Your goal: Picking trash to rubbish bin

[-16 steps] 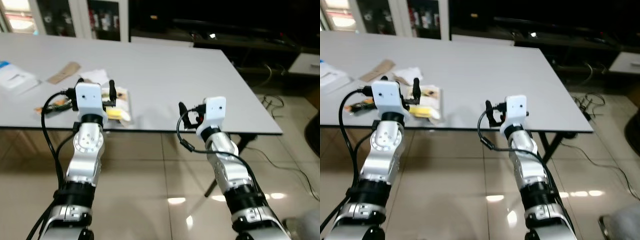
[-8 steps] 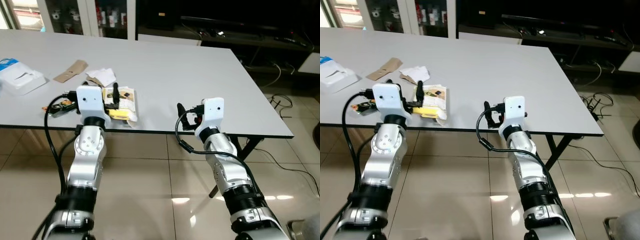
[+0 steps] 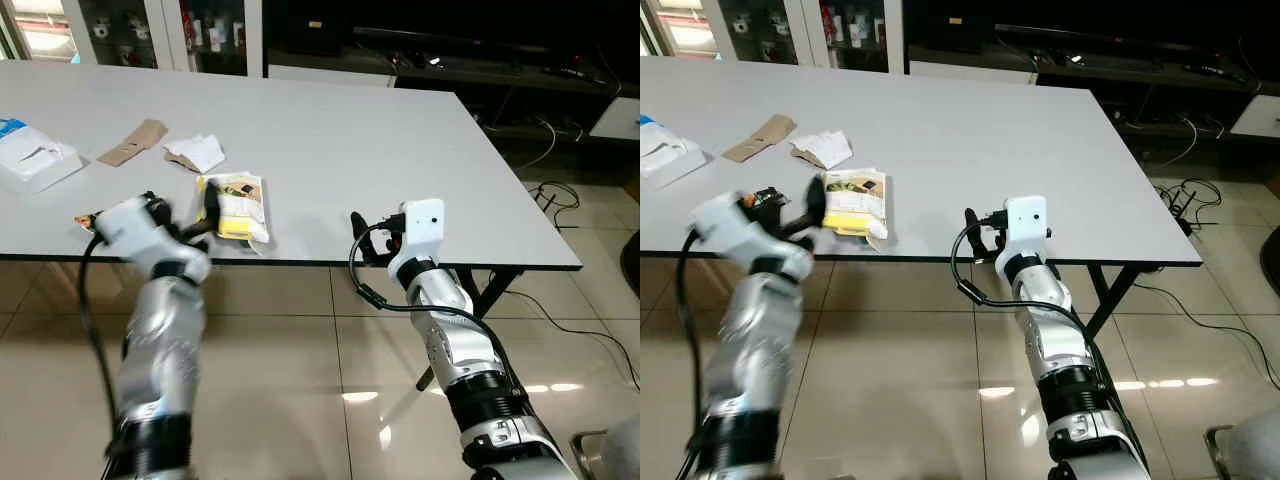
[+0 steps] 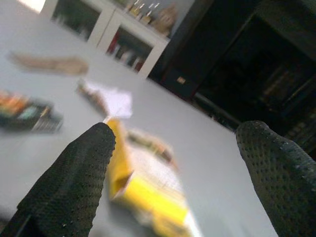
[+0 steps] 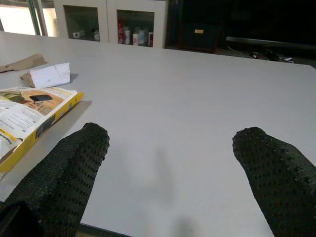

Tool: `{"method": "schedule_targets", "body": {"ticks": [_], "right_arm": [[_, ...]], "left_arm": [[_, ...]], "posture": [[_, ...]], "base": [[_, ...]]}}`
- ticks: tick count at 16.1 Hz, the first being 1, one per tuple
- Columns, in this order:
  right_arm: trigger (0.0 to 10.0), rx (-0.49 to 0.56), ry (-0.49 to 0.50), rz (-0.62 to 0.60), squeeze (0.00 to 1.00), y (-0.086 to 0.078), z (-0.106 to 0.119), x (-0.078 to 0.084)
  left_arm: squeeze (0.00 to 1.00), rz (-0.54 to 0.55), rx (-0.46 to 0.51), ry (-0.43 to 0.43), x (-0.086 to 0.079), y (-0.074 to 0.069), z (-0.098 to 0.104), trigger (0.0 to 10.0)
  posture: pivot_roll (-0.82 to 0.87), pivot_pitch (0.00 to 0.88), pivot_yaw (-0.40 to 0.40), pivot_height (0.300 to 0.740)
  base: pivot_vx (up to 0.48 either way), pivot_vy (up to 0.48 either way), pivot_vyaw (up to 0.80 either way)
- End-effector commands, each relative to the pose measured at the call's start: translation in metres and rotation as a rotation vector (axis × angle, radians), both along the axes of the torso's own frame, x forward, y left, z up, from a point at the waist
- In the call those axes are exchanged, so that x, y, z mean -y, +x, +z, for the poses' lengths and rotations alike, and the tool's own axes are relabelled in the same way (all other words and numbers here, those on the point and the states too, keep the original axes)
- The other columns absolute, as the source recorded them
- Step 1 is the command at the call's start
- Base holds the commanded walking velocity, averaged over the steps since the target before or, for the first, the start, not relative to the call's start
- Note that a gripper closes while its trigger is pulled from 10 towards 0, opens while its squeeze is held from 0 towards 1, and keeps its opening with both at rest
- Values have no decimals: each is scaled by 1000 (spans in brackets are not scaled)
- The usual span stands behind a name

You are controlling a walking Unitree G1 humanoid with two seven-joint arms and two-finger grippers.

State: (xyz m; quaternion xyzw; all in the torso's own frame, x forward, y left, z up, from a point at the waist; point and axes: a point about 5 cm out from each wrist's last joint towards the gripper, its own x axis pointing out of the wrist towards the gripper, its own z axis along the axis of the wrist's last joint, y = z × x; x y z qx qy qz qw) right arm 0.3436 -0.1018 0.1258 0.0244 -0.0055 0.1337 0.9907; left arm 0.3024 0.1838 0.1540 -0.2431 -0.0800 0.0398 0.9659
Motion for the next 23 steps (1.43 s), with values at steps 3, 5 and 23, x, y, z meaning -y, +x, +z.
{"method": "schedule_targets", "body": {"ticks": [3, 5, 23], "right_arm": [[10000, -16, 7, 4, 0, -1, -2, 3], [10000, -21, 6, 4, 0, 0, -3, 4], [10000, -23, 75, 400, 0, -16, 6, -11]], "left_arm": [[0, -54, -17, -29, -2, -14, -3, 10000], [0, -82, -99, 1, -10, -34, -17, 10000], [0, -81, -183, 171, -59, -37, -28, 10000]], "posture": [[7, 42, -77, 740], [13, 43, -78, 740], [10, 28, -94, 740]], "base": [[0, 0, 0], [0, 0, 0], [0, 0, 0]]}}
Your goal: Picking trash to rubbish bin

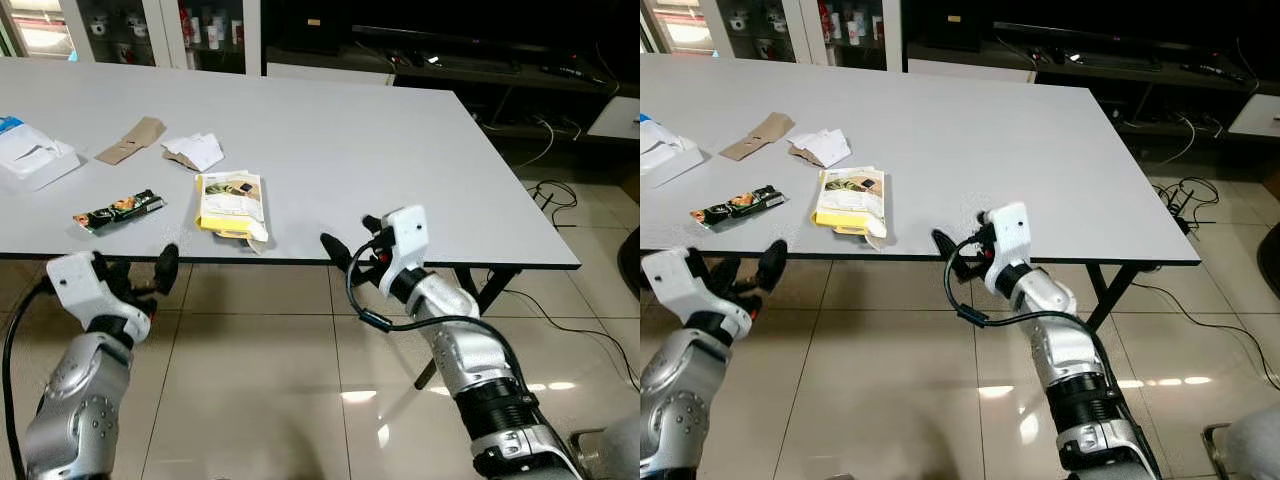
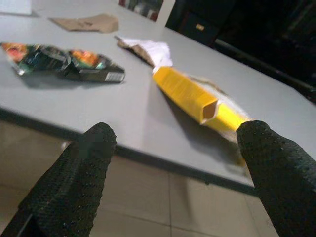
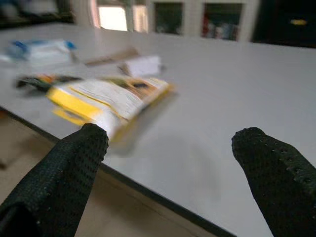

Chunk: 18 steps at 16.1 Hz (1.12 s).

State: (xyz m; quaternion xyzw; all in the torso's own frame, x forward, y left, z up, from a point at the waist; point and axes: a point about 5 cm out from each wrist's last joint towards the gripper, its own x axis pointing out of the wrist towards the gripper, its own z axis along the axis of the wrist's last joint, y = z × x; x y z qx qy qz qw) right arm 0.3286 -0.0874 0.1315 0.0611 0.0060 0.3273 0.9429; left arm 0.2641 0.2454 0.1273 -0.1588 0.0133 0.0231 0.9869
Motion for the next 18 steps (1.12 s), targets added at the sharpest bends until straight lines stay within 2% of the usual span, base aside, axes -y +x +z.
{"method": "schedule_targets", "body": {"ticks": [1, 2, 7, 12, 14, 18], "right_arm": [[10000, -5, 36, 45, 0, -4, 3, 1], [10000, -10, 76, 77, 0, -6, 7, 0], [10000, -15, 73, 123, 0, -10, 8, 1], [10000, -18, 97, 170, 0, -14, 13, -3], [10000, -19, 103, 177, 0, -16, 13, -4], [10000, -29, 111, 184, 0, -19, 13, -5]], "left_arm": [[0, -22, 7, 3, 4, 4, 0, 10000], [0, -34, 14, 8, 6, 9, 2, 10000], [0, -63, 23, -31, 11, 20, 4, 10000], [0, -74, 18, -190, 15, 39, -7, 10000], [0, -66, 32, -297, 18, 48, -8, 10000], [0, -79, 37, -397, 32, 63, -15, 10000]], "posture": [[12, 33, -98, 740], [11, 36, -97, 740], [7, 47, -97, 740], [-9, 45, -99, 740], [-16, 46, -99, 740], [-28, 43, -103, 740]], "base": [[0, 0, 0], [0, 0, 0], [0, 0, 0], [0, 0, 0], [0, 0, 0], [0, 0, 0]]}}
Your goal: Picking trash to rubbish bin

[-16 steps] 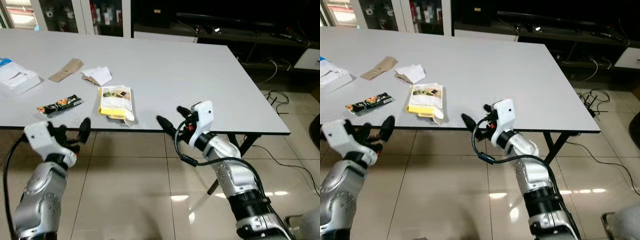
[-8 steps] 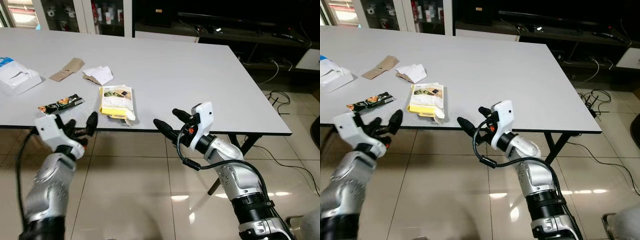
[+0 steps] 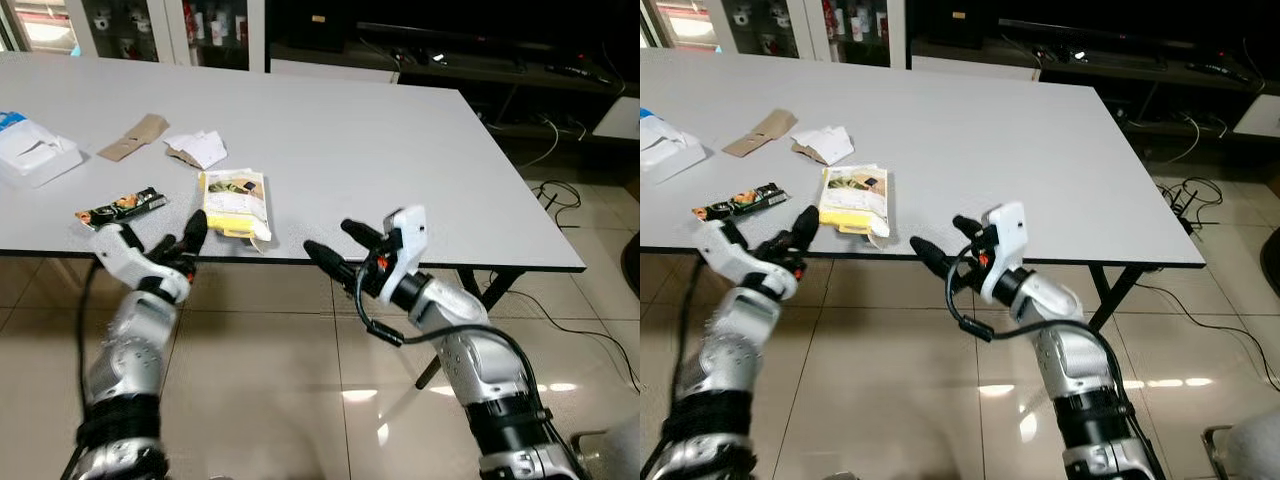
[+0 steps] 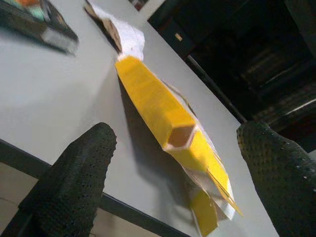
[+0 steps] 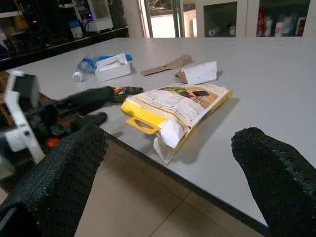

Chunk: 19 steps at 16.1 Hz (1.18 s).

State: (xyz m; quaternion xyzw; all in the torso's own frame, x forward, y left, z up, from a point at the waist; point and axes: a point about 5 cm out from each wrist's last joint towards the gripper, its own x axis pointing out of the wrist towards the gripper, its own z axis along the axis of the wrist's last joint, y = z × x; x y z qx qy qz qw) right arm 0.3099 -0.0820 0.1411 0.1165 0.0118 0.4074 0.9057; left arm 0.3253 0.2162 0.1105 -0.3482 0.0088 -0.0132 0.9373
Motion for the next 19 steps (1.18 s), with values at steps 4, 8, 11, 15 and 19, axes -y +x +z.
{"method": "schedule_targets", "body": {"ticks": [4, 8, 11, 15, 19], "right_arm": [[10000, 8, 9, 4, 0, -2, 6, 1], [10000, 2, 17, 7, 0, -3, 5, -2], [10000, 3, 18, 7, 0, -4, 6, -2], [10000, -1, 20, 5, 0, -4, 6, -1], [10000, -4, 24, 13, 0, -5, 6, -1]], "left_arm": [[0, -59, 8, -17, 20, 14, 0, 10000], [0, -67, 30, -16, 31, 31, 11, 10000], [0, -47, 34, -19, 30, 37, 15, 10000], [0, 2, 15, -23, 27, 43, 17, 10000], [0, 51, 4, -39, 27, 47, 16, 10000]], "posture": [[-36, 37, -101, 740], [-36, 36, -98, 740], [-41, 34, -95, 740], [-40, 34, -94, 740], [-46, 34, -95, 740]], "base": [[0, 0, 0], [0, 0, 0], [0, 0, 0], [0, 0, 0], [0, 0, 0]]}}
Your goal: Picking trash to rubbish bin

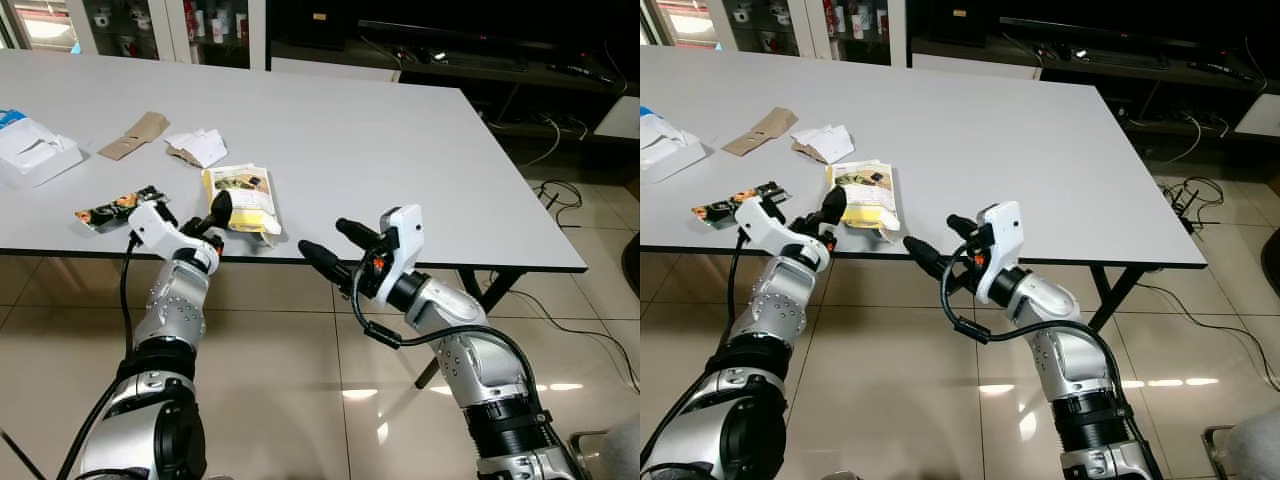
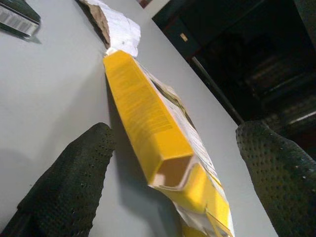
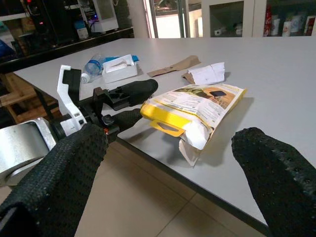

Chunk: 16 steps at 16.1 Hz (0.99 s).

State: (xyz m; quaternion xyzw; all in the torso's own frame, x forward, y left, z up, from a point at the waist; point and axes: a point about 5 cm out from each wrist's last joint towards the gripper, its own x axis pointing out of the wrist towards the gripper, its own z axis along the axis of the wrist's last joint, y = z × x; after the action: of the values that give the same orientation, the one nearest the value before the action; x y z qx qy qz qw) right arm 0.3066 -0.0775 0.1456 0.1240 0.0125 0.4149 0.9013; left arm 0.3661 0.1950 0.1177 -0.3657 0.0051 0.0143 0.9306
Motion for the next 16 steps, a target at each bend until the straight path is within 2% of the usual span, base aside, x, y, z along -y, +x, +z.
{"method": "schedule_targets", "body": {"ticks": [1, 3, 8, 13, 16], "right_arm": [[10000, 1, 11, -5, 0, -2, 2, 4], [10000, -1, 12, -4, 0, -3, 1, 4], [10000, -7, 14, 3, 0, -3, 1, 2], [10000, -11, 17, -4, 0, -4, 0, 4], [10000, -13, 19, 1, 0, -4, -1, 1]], "left_arm": [[0, -7, 41, -19, 7, 6, 12, 10000], [0, 20, 110, -57, 10, 3, 22, 10000], [0, 31, 78, -169, 27, -6, 12, 10000], [0, 39, 84, -200, 39, -18, 19, 10000], [0, 55, 53, -193, 37, -24, 13, 10000]], "posture": [[-46, 34, -94, 740], [-45, 37, -94, 740], [-48, 38, -90, 740], [-46, 40, -87, 740], [-45, 39, -87, 740]], "base": [[0, 0, 0], [0, 0, 0], [0, 0, 0], [0, 0, 0], [0, 0, 0]]}}
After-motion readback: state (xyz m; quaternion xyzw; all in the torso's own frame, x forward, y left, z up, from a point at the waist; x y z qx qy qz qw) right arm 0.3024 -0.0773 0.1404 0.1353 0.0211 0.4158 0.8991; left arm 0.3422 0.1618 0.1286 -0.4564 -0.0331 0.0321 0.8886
